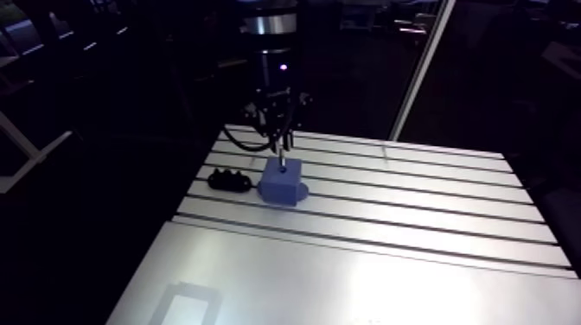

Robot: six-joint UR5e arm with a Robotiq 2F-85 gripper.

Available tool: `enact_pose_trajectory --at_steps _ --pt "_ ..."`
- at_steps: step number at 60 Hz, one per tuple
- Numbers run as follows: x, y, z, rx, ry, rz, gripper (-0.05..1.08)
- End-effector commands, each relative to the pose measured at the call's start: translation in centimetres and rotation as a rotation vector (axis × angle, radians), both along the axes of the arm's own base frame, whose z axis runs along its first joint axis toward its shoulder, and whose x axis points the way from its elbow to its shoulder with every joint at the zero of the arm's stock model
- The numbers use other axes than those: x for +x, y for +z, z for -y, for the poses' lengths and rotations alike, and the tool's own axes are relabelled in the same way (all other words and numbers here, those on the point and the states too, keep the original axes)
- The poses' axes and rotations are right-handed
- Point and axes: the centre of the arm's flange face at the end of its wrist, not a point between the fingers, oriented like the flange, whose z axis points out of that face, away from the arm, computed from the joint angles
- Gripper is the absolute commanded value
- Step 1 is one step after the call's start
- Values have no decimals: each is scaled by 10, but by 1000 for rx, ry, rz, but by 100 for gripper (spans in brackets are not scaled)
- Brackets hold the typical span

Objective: Pick up the M10 bolt and insert it into the hex recess until seated.

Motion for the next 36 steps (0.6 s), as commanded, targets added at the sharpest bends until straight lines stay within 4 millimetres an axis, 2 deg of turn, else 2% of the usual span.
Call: enact_pose_trajectory --at_steps 1,36 --pt "-1 0 0 -3 1 -8 108" --pt "1 -9 0 -2 1 -1 108"
